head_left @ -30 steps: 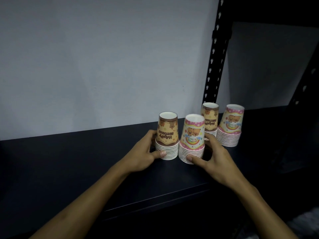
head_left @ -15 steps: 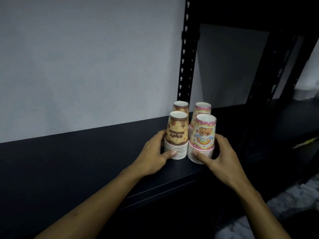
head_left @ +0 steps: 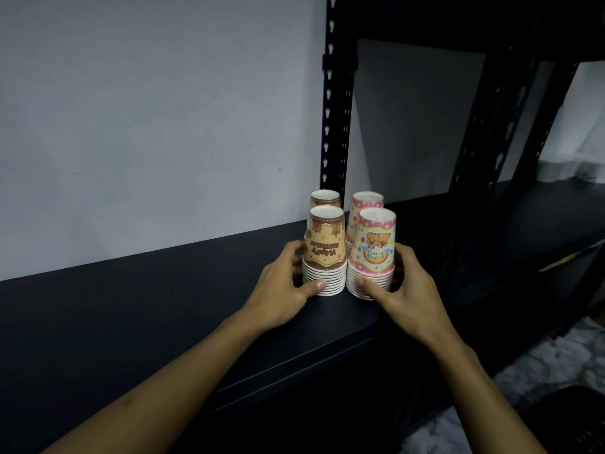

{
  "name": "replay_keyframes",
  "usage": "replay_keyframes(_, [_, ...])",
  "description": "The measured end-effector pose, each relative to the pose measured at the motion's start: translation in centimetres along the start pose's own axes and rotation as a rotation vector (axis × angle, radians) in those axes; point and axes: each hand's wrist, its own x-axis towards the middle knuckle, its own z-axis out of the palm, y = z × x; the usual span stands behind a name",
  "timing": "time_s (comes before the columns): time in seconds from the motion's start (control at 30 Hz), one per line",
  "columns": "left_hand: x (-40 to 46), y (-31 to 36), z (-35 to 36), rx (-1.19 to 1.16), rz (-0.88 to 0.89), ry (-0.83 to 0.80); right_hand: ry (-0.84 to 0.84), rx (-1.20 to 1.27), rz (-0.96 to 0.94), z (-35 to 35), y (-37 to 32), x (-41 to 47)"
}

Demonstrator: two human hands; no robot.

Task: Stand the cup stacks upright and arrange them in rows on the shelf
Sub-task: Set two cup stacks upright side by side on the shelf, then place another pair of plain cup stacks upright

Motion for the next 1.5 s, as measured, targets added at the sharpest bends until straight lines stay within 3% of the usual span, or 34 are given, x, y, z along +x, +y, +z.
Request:
replay_keyframes(0.53, [-0.6,-0.2,0.2,-0.005,0.001,-0.024,-0.006,0.030,0.002,0.3,-0.2,-0.5])
replay_keyframes(0.83, [-1.2,0.6,-0.2,0.001,-0.048,-0.065,-0.001,-0.075,0.046,0.9,-0.9,-1.5])
replay_keyframes(0.93, [-1.9,0.4,-0.5,0.086,-0.105,-0.074,0.018,-0.202,0.084,1.8,-1.0,-2.4])
replay_keyframes(1.13, [-5.8,0.7,0.1,0.526,-0.170,-0.035,0.120,-0.337,0.177,3.9,-2.7,-5.9])
replay_keyframes(1.33, [-9.2,0.9,-0.4,0.603,-0.181,-0.069,0.173,-0.437,0.158,6.1,-4.0,-9.9])
replay_keyframes(1.5, [-12.5,0.3,-2.8,0.593,-0.180,-0.075,0.026,-0.496,0.022,8.1,-5.8,-11.6])
